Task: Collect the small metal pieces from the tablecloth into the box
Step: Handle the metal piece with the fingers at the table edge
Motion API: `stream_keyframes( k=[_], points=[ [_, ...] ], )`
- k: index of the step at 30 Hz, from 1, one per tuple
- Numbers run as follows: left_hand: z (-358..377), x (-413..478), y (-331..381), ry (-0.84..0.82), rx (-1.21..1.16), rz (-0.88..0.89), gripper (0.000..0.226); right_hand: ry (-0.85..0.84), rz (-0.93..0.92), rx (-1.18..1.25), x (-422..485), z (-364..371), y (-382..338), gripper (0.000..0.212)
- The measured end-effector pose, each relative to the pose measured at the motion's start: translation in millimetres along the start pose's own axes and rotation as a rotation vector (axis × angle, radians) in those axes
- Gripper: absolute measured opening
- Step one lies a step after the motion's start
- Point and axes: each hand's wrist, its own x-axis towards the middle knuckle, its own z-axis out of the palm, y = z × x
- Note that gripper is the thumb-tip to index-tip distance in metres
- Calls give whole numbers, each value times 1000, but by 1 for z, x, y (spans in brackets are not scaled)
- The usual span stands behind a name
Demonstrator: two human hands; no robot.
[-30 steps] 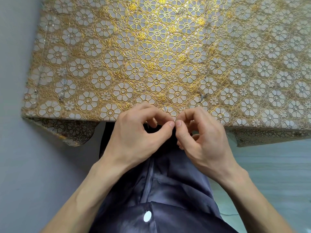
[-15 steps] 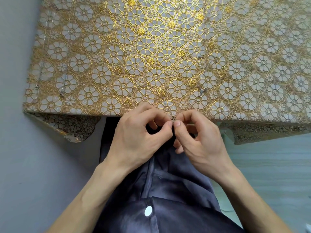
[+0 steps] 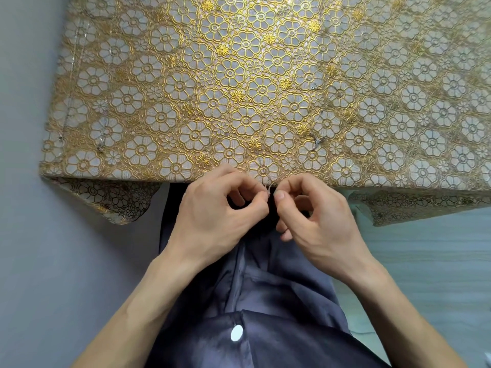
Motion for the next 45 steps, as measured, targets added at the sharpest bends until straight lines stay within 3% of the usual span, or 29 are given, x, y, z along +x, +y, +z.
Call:
stream_keyframes(
  k=[5,11,15,18,23,26,30,38,45],
  points=[
    [4,-3,1,-22,-101,-25,3,57,2,62,-3,-3,-2,12],
    [18,-13,-14,-94,-328,-234,15,52,50,13,-11,-1,9,1],
    [27,-19,-17,-82,-382,-301,9,44,152,30,-14,0,10,5],
    [31,-21,-17,-46,-394,-307,5,87,82,-34,-16,1,9,6],
    [32,-21,-12,-27,-322,-245,8,129,-82,-256,-15,-2,9,3],
    [31,-20,-11,-21,-227,-187,16,103,-118,-281,-13,-4,11,3],
    [31,-20,-10,11,-113,-93,8,57,-140,-318,-10,-5,12,5],
    [32,-20,-8,104,8,36,14,31,-129,-322,-9,-3,15,9],
    [32,-18,-9,138,44,96,10,-9,-52,-154,-10,-6,18,6]
  ],
)
